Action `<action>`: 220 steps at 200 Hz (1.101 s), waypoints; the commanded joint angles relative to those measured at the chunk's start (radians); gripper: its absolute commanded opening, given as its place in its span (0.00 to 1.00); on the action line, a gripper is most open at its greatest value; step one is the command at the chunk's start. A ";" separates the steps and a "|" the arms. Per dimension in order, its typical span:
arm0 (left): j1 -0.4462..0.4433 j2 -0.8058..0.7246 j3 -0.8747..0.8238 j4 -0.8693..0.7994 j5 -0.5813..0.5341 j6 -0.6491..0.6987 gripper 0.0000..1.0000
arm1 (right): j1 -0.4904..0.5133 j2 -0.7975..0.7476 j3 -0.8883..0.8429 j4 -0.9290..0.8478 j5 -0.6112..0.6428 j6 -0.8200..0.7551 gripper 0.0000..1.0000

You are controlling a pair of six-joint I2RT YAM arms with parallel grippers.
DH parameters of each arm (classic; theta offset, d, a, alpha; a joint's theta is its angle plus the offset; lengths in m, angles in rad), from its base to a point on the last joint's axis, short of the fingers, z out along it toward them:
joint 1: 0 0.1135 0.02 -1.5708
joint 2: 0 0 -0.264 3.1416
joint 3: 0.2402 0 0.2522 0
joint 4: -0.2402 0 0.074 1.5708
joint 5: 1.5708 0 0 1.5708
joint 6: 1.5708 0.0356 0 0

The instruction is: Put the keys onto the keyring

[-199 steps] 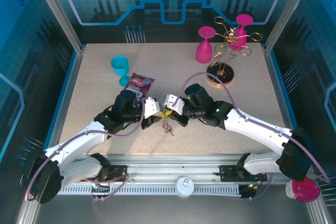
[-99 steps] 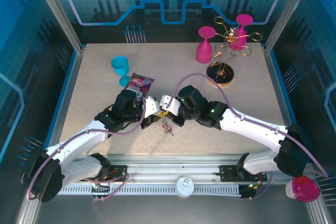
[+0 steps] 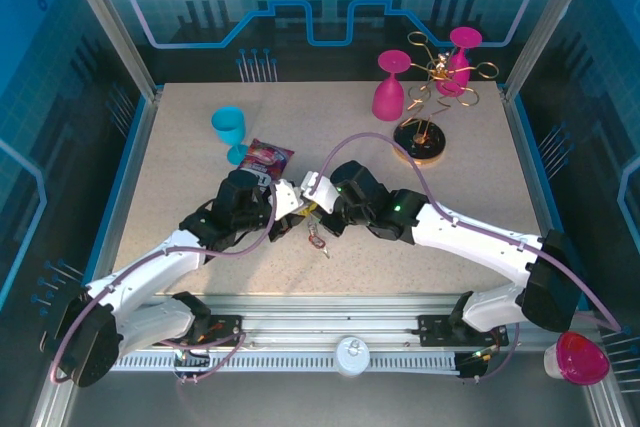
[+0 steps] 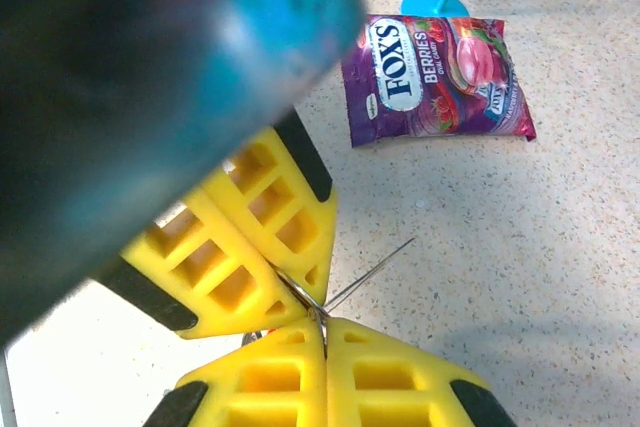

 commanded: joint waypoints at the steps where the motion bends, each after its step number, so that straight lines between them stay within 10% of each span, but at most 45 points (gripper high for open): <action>1: -0.022 -0.035 0.014 0.056 0.079 0.002 0.00 | -0.005 0.014 0.014 -0.035 0.119 0.030 0.00; 220: -0.023 -0.078 -0.038 0.184 -0.115 -0.014 0.00 | -0.057 -0.031 -0.028 0.044 0.009 0.354 0.00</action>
